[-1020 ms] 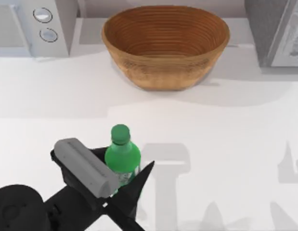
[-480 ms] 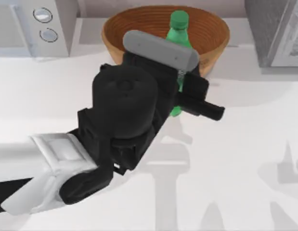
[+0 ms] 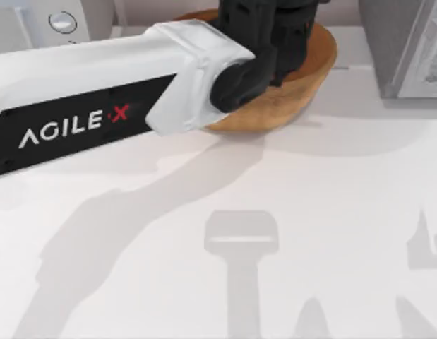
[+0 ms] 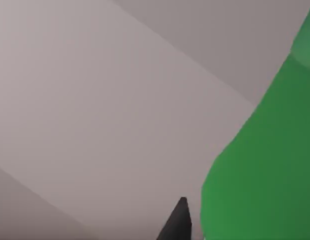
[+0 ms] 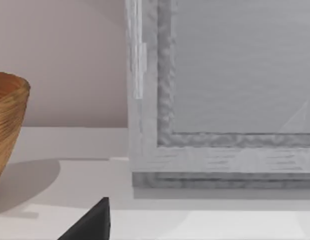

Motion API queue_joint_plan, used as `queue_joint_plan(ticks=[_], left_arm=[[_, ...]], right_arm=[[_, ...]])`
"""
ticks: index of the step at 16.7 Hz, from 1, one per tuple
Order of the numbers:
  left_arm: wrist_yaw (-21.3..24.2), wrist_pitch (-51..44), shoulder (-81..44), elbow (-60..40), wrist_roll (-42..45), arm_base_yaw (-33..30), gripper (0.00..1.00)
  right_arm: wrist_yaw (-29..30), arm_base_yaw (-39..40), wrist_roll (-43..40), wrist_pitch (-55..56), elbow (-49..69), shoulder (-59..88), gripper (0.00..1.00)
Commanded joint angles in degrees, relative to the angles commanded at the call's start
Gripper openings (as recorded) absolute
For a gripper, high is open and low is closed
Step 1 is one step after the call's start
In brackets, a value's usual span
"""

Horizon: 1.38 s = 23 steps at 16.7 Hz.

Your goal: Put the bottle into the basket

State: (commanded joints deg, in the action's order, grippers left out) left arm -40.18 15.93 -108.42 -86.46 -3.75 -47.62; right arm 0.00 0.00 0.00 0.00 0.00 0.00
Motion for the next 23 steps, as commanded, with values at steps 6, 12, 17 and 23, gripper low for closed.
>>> queue_joint_plan(ticks=[6, 12, 17, 23], left_arm=[[-3.95, -4.73, -5.94, -9.20, -0.74, 2.84, 0.00], [-2.97, -3.42, -8.12, -10.31, -0.44, 3.64, 0.00], [0.22, 0.25, -15.39, -14.02, -0.11, 6.88, 0.00], [0.31, 0.36, -15.58, -14.13, -0.10, 6.99, 0.15]], right_arm=[[0.00, 0.00, 0.00, 0.00, 0.00, 0.00, 1.00], [0.00, 0.00, 0.00, 0.00, 0.00, 0.00, 1.00], [0.00, 0.00, 0.00, 0.00, 0.00, 0.00, 1.00], [0.00, 0.00, 0.00, 0.00, 0.00, 0.00, 1.00]])
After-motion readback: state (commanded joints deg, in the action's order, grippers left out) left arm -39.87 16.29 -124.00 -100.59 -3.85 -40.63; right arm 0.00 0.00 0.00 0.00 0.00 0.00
